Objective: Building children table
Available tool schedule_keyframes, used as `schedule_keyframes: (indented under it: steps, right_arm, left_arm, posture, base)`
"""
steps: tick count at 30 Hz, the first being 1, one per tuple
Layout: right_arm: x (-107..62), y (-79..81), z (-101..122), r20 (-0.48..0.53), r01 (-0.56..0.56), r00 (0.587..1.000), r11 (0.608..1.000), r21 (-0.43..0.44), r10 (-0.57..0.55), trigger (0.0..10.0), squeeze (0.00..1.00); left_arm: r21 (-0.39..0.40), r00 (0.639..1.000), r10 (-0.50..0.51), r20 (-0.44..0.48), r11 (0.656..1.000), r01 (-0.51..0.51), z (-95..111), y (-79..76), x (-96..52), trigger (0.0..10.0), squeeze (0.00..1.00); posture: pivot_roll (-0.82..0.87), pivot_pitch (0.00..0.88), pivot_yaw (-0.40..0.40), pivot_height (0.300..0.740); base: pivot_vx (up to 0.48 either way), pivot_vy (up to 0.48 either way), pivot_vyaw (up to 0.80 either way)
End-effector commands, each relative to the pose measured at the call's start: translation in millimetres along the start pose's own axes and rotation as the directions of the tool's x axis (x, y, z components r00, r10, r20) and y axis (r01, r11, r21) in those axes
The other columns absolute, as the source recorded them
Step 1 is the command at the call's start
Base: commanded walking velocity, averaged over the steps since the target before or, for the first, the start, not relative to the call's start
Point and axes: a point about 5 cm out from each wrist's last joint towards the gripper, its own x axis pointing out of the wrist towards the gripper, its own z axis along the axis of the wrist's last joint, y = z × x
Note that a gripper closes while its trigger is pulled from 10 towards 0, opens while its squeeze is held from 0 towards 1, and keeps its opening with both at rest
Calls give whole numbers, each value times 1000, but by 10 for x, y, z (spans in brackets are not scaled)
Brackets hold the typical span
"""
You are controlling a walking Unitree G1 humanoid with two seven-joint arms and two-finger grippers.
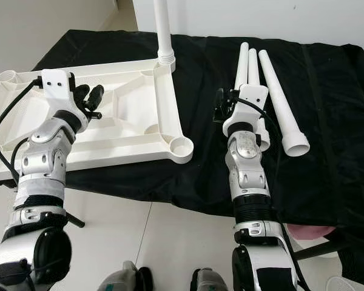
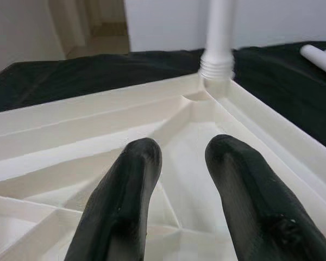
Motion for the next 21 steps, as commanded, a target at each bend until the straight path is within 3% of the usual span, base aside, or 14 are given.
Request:
schedule_keyframes:
  steps: [1,3,4,5,7,8,14,21]
  right_arm:
    - [23,49,-61,-55,-22,998,1000,-2,22,10000,0]
    - [23,49,-61,-55,-22,998,1000,-2,22,10000,0]
    - [35,51,-94,-81,-26,996,1000,-14,25,10000,0]
    - [35,51,-94,-81,-26,996,1000,-14,25,10000,0]
    - [50,65,-173,-139,-32,990,999,-15,30,10000,0]
    - [50,69,-195,-153,-33,988,999,-13,31,10000,0]
    - [34,48,-278,-213,28,977,999,27,-22,10000,0]
    - [59,-43,-286,-255,115,960,993,-28,-119,10000,0]
  left_arm:
    - [42,985,-170,-18,984,171,-27,-151,-57,10000,0]
    - [42,985,-170,-18,984,171,-27,-151,-57,10000,0]
    - [69,959,-282,-24,956,284,-22,-269,-107,10000,0]
    - [69,959,-282,-24,956,284,-22,-269,-107,10000,0]
    - [96,893,-448,-43,888,450,-3,-462,-195,10000,0]
    - [97,878,-476,-50,873,478,-4,-505,-213,10000,0]
    - [99,874,-481,-62,869,485,-19,-601,-211,10000,0]
    - [102,880,-471,-54,875,474,35,-583,-206,10000,0]
  posture:
    - [-59,124,60,740]
    - [-59,124,60,740]
    - [-56,125,59,740]
    - [-56,125,59,740]
    - [-46,130,57,740]
    - [-46,128,57,740]
    - [-57,120,68,740]
    - [-69,105,76,740]
  base:
    - [0,0,0]
    - [0,0,0]
    - [0,0,0]
    - [0,0,0]
    - [0,0,0]
    - [0,0,0]
    - [0,0,0]
    - [0,0,0]
